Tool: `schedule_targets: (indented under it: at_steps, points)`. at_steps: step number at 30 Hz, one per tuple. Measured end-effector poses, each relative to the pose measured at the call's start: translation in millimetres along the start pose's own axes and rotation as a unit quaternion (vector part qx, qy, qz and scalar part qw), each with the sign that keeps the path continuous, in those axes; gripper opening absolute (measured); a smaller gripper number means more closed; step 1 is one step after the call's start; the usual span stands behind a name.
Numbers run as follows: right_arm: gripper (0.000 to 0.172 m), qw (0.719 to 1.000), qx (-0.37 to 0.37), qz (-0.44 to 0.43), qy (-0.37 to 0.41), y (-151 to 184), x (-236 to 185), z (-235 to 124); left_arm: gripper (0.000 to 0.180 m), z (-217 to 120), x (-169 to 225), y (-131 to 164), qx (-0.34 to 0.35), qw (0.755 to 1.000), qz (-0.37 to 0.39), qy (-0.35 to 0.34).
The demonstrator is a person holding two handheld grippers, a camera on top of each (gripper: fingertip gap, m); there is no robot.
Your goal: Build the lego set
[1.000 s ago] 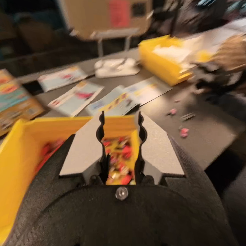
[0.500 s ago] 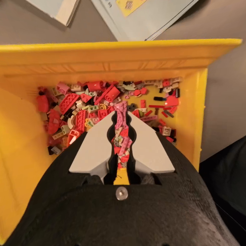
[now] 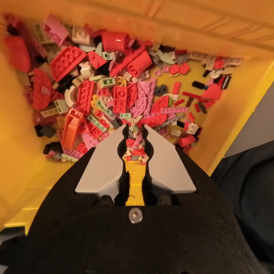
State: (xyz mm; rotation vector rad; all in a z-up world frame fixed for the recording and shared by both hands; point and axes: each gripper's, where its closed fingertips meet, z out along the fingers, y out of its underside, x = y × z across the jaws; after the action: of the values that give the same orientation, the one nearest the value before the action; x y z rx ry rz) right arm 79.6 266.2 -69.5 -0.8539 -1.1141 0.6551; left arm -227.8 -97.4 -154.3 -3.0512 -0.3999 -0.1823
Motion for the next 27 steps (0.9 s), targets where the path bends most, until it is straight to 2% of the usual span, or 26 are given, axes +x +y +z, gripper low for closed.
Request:
schedule_targets:
  at_steps: [3,5,6,8,9,12,19,22,27]
  points:
    - [0.006,1.000,-0.001,-0.001,-0.001,0.6,-0.5,0.3,0.016,-2.1,19.0,-10.3,0.034,0.998,0.015,0.055]
    - [0.006,1.000,-0.002,-0.003,-0.001,0.5,-0.7,0.3,0.014,-3.8,26.6,-15.7,0.051,0.996,0.030,0.065]
    - [0.006,1.000,-0.001,-0.005,0.001,0.1,-0.4,0.1,0.014,-2.7,21.4,-13.7,0.043,0.998,0.031,0.041]
    - [0.005,1.000,0.003,-0.009,0.008,-1.7,1.6,-1.0,0.007,-1.3,-2.7,2.2,-0.010,0.998,0.030,-0.055]
    - [0.004,1.000,0.005,-0.010,0.011,-2.3,2.4,-1.4,0.006,-1.0,-4.7,13.0,-0.042,0.996,0.027,-0.069]
    - [0.004,1.000,0.004,-0.010,0.013,-1.8,3.1,-1.3,0.009,2.9,10.8,37.7,-0.106,0.994,0.000,-0.019]
    - [0.003,1.000,0.000,-0.017,0.010,-1.1,1.0,-0.7,0.009,8.2,0.0,54.8,-0.132,0.991,-0.024,-0.021]
    - [0.003,1.000,-0.001,-0.018,0.009,-0.6,0.5,-0.6,0.008,11.3,-0.7,69.4,-0.165,0.986,-0.035,-0.018]
    - [0.003,1.000,-0.003,-0.020,0.008,-0.2,-0.1,-0.3,0.004,12.2,-5.9,75.1,-0.189,0.980,-0.036,-0.048]
